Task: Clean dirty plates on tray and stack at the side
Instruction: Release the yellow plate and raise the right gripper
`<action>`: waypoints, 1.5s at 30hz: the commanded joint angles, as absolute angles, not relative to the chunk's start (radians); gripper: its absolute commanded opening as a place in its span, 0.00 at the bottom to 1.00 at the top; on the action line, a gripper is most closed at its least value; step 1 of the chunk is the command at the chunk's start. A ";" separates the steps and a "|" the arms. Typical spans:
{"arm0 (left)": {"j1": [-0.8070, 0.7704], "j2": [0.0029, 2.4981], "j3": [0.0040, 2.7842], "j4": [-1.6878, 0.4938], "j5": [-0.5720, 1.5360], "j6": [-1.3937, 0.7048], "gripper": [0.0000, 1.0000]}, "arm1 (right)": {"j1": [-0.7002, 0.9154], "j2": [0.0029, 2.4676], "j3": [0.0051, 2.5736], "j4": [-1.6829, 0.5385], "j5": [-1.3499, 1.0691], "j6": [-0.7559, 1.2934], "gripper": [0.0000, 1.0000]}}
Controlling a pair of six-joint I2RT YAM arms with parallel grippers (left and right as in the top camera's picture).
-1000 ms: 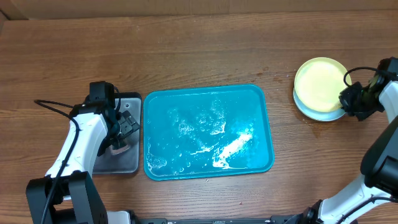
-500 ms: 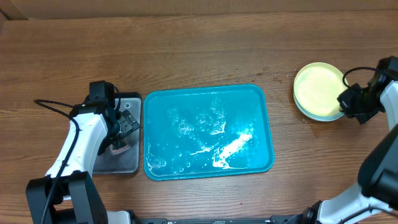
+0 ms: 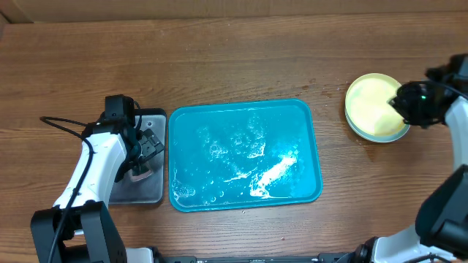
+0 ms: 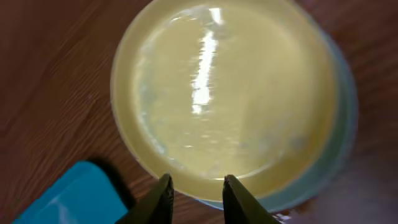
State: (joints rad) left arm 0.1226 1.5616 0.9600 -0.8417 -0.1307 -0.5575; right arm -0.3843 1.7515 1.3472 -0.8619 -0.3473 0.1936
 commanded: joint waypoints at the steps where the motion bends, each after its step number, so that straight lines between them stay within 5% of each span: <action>1: 0.124 1.558 0.956 -0.846 -0.130 -0.546 1.00 | -0.333 1.785 1.349 -0.813 -0.492 0.063 0.30; 6: 0.124 1.558 0.956 -0.859 -0.130 -0.545 1.00 | -0.273 1.821 1.349 -0.719 -0.472 0.062 0.35; 10: 0.124 1.558 0.956 -0.868 -0.130 -0.545 1.00 | -0.233 1.848 1.349 -0.654 -0.478 0.063 0.04; 22: 0.124 1.558 0.956 -0.911 -0.130 -0.545 1.00 | -0.139 1.909 1.349 -0.422 -0.389 0.246 0.04; 45: 0.124 1.558 0.956 -0.930 -0.130 -0.545 1.00 | -0.139 1.982 1.350 -0.559 -0.189 0.463 0.04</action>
State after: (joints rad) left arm 0.1226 1.5616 0.9600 -0.9306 -0.1303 -0.5541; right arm -0.1368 1.9900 1.3468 -0.5629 -0.1741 0.4416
